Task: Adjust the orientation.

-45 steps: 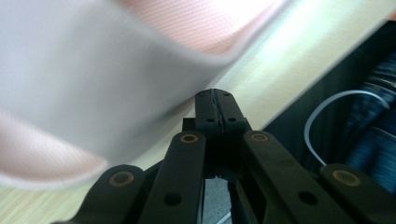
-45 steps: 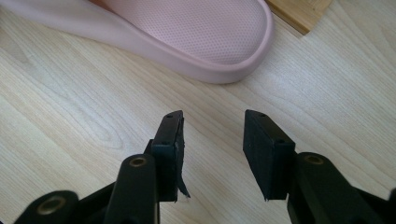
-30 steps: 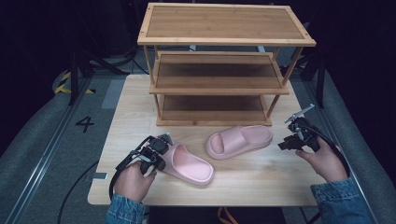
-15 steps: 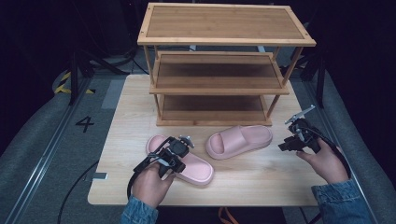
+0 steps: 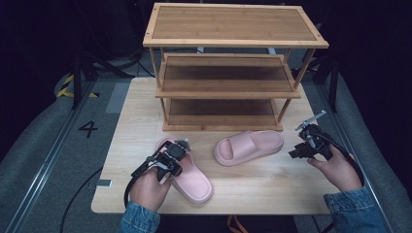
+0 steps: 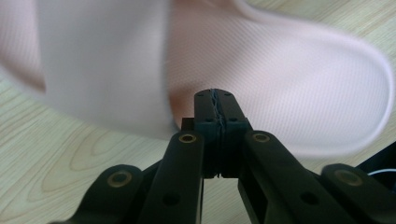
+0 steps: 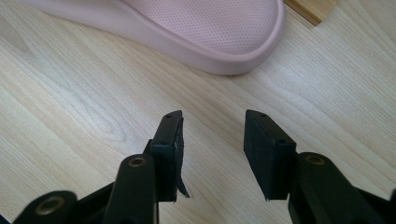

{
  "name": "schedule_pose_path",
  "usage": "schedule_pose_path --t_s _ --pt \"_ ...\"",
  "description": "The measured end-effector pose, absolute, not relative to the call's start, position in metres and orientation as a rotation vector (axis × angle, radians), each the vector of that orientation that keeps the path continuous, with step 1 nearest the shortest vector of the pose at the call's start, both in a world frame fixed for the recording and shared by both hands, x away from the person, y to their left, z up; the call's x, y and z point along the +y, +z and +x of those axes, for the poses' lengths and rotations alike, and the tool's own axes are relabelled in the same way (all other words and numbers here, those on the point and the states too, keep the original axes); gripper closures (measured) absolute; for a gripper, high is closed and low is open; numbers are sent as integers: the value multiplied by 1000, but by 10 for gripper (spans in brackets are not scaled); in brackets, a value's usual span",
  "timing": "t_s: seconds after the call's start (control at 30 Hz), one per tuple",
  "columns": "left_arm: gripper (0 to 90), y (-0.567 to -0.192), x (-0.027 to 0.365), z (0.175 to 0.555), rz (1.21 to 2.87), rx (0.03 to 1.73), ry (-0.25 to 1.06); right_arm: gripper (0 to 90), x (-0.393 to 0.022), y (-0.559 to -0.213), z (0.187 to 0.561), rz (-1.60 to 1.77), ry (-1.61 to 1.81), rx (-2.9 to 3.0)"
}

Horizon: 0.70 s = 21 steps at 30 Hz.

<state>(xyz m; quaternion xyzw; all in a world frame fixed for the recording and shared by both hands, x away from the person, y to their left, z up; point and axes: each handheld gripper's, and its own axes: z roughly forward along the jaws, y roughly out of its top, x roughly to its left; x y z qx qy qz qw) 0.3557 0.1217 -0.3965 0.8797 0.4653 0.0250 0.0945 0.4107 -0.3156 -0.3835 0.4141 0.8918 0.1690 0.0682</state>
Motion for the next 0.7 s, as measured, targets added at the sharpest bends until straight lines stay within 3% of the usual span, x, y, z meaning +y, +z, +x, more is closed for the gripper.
schedule_pose_path --t_s 0.47,0.7 --pt "832 -395 174 376 2478 1489 43 578 -314 -388 412 1251 496 2701" --pt "686 -378 176 351 2494 1377 -50 576 -317 -386 410 1256 500 2695"
